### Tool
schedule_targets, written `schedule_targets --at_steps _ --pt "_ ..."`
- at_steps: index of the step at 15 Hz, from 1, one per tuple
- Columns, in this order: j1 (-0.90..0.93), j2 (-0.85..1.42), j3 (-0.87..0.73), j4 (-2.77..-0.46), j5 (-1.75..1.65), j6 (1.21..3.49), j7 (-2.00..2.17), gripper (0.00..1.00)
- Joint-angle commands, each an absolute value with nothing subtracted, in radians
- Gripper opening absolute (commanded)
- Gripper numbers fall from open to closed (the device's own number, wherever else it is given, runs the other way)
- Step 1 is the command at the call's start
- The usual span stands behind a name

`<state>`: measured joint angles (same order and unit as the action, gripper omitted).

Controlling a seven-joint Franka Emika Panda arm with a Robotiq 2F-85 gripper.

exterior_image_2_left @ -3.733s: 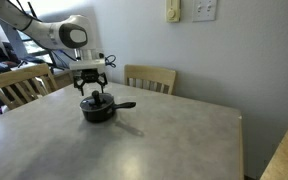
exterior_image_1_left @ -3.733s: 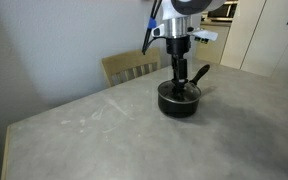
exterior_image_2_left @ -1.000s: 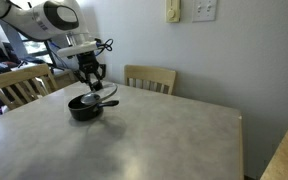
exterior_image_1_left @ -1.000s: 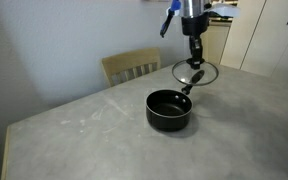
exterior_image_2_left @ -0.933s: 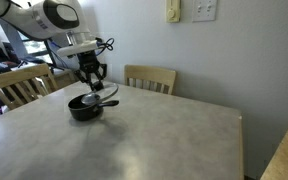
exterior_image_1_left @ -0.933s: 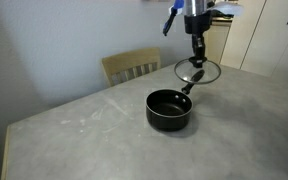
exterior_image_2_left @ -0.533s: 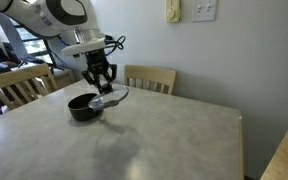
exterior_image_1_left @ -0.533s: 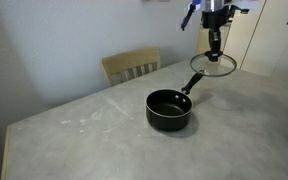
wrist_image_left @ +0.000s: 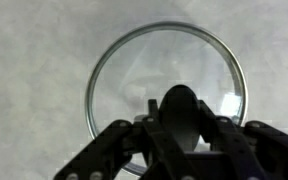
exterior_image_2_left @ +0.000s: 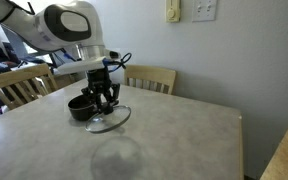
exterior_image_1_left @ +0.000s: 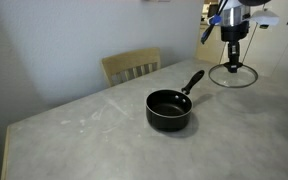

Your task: Take the lid off the pot

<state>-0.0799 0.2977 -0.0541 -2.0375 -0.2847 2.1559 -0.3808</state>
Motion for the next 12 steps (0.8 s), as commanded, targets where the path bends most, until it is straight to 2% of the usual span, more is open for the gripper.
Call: schedule_targets --at_steps 1,12 --pt "-0.108 0.291 -0.06 -2.108 -0.259 2.227 -0.374 0.15" --pt "-0.149 0.45 -0.031 -2.12 -0.139 2.524 -0.405 0.15"
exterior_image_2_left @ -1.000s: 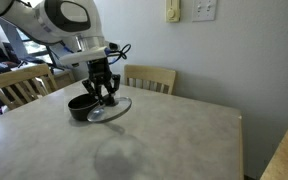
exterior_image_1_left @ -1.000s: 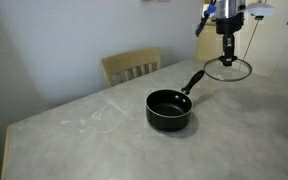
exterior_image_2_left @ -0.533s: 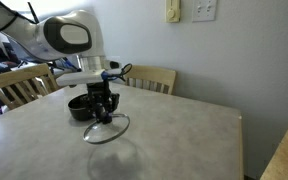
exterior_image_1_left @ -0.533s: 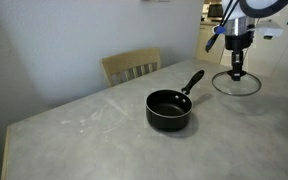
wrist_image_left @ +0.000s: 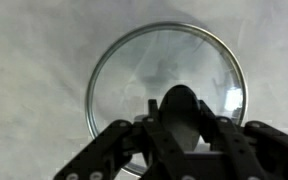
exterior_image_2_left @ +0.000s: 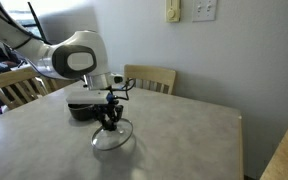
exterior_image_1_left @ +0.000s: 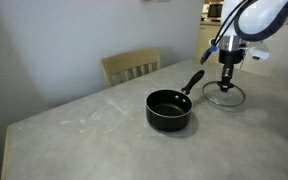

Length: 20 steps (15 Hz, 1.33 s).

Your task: Take the lid off the pot

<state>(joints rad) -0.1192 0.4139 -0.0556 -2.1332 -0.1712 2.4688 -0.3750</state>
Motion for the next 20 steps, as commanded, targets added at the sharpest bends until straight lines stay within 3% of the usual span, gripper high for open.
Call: schedule_targets --at_steps 1,9,11,13,15,18,20 --pt "-0.152 0.466 -0.026 -2.116 -0.13 2.541 -0.409 0.15" --pt "-0.177 0.492 -0.002 -2.105 -0.089 2.579 -0.431 0.15" --pt "-0.184 0.494 0.0 -2.104 -0.085 2.58 -0.433 0.43" --pt "-0.188 0.496 0.0 -2.104 -0.084 2.583 -0.433 0.61" --pt "-0.192 0.495 0.0 -2.107 -0.084 2.588 -0.43 0.7" --pt "-0.194 0.48 -0.001 -2.114 -0.086 2.586 -0.426 0.97" --pt "-0.193 0.456 -0.002 -2.124 -0.087 2.574 -0.422 1.0"
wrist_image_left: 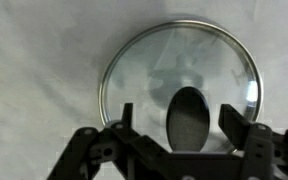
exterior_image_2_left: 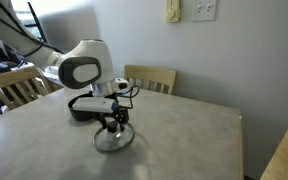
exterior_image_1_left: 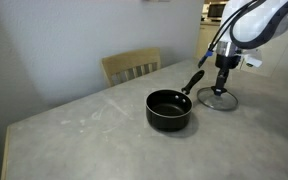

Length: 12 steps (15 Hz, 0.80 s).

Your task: Take the lid off the pot

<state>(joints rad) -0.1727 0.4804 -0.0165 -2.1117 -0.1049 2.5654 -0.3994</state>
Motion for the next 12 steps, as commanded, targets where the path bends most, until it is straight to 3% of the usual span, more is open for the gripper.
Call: schedule_targets --at_steps 1,12 --pt "-0.195 0.438 0.003 -2.132 -0.082 2.572 -0.428 1.0" --pt "-0.181 0.198 0.024 -2.181 0.034 2.442 -0.483 1.0"
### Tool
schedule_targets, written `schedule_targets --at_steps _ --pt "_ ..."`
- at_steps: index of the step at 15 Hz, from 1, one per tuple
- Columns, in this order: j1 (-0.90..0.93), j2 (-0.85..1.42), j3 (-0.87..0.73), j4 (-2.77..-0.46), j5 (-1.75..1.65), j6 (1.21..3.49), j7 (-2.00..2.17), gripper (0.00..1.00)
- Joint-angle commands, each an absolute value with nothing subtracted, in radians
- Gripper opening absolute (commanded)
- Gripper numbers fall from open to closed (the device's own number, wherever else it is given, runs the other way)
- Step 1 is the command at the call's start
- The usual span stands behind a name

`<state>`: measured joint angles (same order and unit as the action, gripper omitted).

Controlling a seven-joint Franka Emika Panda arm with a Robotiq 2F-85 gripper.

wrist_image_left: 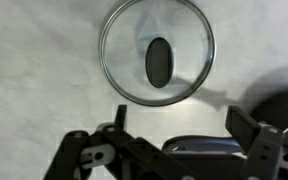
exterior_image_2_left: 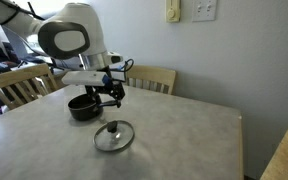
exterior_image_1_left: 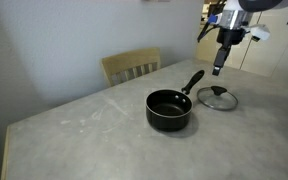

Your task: Take the lid off the pot

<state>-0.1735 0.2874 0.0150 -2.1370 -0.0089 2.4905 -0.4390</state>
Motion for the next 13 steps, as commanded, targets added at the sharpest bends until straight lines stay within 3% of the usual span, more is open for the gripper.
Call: schedule_targets --at_steps 1,13 --pt "-0.174 0.175 0.019 -2.182 0.036 2.421 -0.482 1.0" --pt "-0.135 0.113 -0.016 -2.152 0.015 2.344 -0.457 1.0"
